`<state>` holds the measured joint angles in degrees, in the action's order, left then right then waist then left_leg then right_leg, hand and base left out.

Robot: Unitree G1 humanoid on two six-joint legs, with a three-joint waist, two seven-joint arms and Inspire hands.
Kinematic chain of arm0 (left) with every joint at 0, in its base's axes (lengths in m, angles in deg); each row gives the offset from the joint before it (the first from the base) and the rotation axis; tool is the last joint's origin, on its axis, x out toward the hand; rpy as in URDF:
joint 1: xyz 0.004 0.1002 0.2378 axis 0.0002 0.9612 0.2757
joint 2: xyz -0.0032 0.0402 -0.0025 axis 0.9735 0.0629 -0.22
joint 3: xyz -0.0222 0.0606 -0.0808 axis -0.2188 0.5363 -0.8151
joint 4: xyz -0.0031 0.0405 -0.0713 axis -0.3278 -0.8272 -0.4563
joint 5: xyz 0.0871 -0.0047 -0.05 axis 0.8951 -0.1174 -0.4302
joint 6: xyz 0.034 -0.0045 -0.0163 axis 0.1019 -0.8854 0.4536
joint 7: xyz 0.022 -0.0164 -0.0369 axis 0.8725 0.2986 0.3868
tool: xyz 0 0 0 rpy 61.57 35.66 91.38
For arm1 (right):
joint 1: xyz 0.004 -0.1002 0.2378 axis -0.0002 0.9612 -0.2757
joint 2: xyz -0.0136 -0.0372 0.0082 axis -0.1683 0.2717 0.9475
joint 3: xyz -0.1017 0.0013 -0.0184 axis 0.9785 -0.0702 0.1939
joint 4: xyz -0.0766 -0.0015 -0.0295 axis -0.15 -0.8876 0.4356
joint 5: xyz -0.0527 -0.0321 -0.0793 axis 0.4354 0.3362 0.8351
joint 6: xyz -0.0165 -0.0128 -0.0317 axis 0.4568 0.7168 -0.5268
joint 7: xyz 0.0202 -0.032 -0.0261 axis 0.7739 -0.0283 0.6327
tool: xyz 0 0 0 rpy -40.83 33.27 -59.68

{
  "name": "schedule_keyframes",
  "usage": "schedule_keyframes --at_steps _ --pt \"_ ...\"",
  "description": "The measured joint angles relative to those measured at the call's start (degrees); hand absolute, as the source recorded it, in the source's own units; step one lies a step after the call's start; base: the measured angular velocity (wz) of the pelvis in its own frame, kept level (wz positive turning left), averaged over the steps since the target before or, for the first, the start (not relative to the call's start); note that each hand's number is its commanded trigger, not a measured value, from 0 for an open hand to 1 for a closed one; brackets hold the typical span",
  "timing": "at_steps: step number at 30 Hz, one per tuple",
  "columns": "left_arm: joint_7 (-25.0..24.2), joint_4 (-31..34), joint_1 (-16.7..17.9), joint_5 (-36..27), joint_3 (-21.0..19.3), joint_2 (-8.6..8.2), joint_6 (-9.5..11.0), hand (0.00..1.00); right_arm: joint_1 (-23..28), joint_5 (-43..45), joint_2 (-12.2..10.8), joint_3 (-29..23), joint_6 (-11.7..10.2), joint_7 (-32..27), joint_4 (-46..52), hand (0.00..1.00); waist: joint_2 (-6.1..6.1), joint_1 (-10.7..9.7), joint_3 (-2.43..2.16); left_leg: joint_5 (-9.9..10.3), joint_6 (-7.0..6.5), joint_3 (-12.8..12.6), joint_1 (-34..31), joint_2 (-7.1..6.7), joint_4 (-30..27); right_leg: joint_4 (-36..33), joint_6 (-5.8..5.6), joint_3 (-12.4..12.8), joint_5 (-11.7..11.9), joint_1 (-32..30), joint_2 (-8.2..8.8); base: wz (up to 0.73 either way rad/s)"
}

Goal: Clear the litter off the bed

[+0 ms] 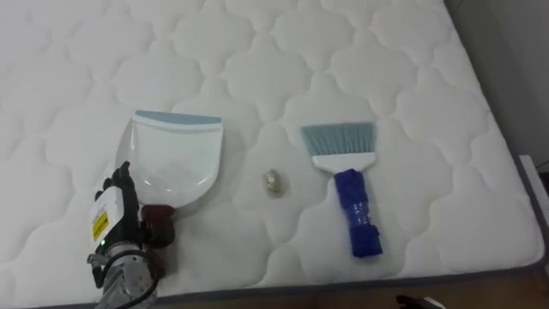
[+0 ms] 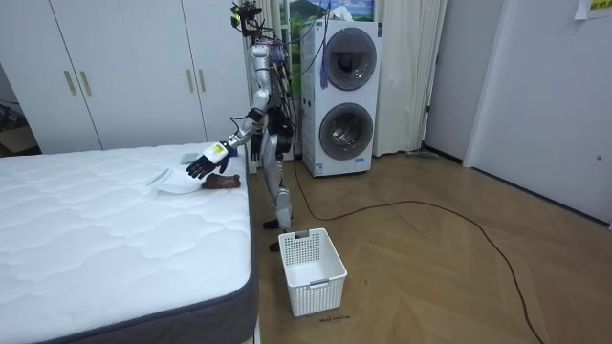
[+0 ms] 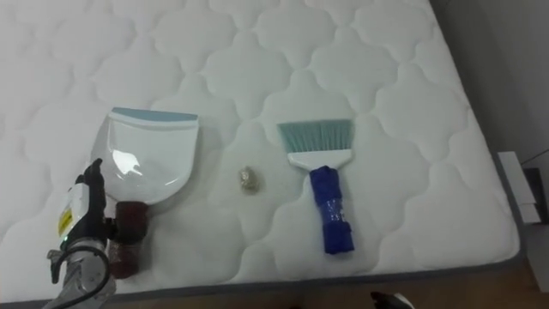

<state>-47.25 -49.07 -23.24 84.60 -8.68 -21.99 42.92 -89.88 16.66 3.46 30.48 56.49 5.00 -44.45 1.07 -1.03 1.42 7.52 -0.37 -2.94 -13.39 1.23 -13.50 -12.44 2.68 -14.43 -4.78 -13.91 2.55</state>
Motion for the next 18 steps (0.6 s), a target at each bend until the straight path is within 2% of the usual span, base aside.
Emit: schedule_keyframes --at_steps 3,4,10,18 --pt "-1.2 -0.6 1.0 -0.4 0.0 -0.31 -0.3 0.00 0.1 -0.3 -0.4 0.5 0.9 1.0 0.1 0.00 0.89 0.2 -0.40 0.0 0.01 0.0 0.1 0.00 0.0 -0.4 0.07 0.0 -0.4 0.0 0.06 0.00" --pt "-1.7 -1.0 1.4 -0.3 0.1 -0.54 -1.0 0.00 0.2 -0.5 -0.6 1.0 1.3 1.0 0.2 0.00 1.29 0.2 -0.51 0.0 0.01 -0.1 0.2 0.00 0.0 -0.5 0.06 0.1 -0.5 0.0 0.06 0.00" --pt "-2.8 -4.4 2.1 -0.9 0.1 -1.50 -2.7 0.00 0.2 -0.7 -1.6 2.2 2.5 0.8 0.7 0.00 3.20 0.6 -0.37 0.1 0.20 0.1 0.0 0.10 0.0 -0.4 0.03 0.0 -0.8 -0.1 -0.29 0.02" --pt "-3.3 -7.6 1.9 -1.0 -0.1 -1.51 -4.3 0.00 -0.1 -0.4 -1.8 2.2 3.1 0.7 0.7 0.00 3.53 1.6 -0.35 0.4 0.43 0.3 -1.2 0.25 0.1 -0.1 0.11 -0.2 -0.7 -1.0 -0.67 0.00"
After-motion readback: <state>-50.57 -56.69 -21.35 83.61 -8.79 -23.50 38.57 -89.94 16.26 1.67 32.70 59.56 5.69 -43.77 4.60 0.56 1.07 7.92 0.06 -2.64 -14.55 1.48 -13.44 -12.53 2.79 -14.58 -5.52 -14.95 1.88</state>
